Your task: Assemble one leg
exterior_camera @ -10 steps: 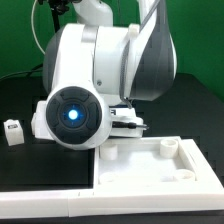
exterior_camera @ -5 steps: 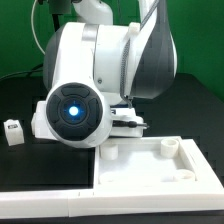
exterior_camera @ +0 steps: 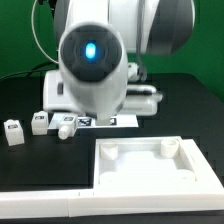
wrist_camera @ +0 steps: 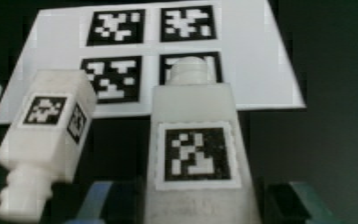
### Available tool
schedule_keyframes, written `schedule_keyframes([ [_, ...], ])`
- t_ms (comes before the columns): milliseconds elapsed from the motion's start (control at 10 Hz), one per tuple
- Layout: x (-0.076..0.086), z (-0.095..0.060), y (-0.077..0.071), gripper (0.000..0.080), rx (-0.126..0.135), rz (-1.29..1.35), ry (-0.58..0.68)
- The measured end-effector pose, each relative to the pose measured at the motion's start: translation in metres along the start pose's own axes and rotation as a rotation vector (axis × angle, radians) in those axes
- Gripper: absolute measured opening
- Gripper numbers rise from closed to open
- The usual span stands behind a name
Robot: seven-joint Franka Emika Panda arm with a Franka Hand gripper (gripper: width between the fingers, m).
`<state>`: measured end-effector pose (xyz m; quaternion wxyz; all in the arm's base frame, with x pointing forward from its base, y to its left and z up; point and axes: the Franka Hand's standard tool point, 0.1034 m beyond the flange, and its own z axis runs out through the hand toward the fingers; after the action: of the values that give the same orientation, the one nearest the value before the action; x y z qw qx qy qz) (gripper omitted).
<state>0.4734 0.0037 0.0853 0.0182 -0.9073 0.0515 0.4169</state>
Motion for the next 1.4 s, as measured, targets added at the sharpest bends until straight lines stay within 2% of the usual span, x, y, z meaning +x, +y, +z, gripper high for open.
schedule_keyframes([
  [100,-0.005,-0.018,-0.001,0.0285,-0.009,0.007,0.053],
  [200,0.007,-0.019,0.004,0.0285,-0.024,0.007,0.114],
  [500,0.013,-0.028,-0.006,0.0287,-0.018,-0.002,0.294],
  [600,0.014,-0.051,-0.029,0.0287,-0.015,-0.025,0.392],
  [700,0.012,-0.084,-0.053,0.0287,-0.003,-0.063,0.514],
  [900,0.019,-0.127,-0.081,0.0287,0.013,-0.093,0.754],
  [1000,0.019,-0.123,-0.092,0.0287,0.059,-0.020,0.872],
  [1100,0.019,-0.117,-0.093,0.0287,0.061,-0.025,0.924],
  [1200,0.022,-0.122,-0.094,0.0287,0.070,-0.030,1.014],
  [1400,0.025,-0.122,-0.098,0.0287,0.078,-0.044,1.158],
])
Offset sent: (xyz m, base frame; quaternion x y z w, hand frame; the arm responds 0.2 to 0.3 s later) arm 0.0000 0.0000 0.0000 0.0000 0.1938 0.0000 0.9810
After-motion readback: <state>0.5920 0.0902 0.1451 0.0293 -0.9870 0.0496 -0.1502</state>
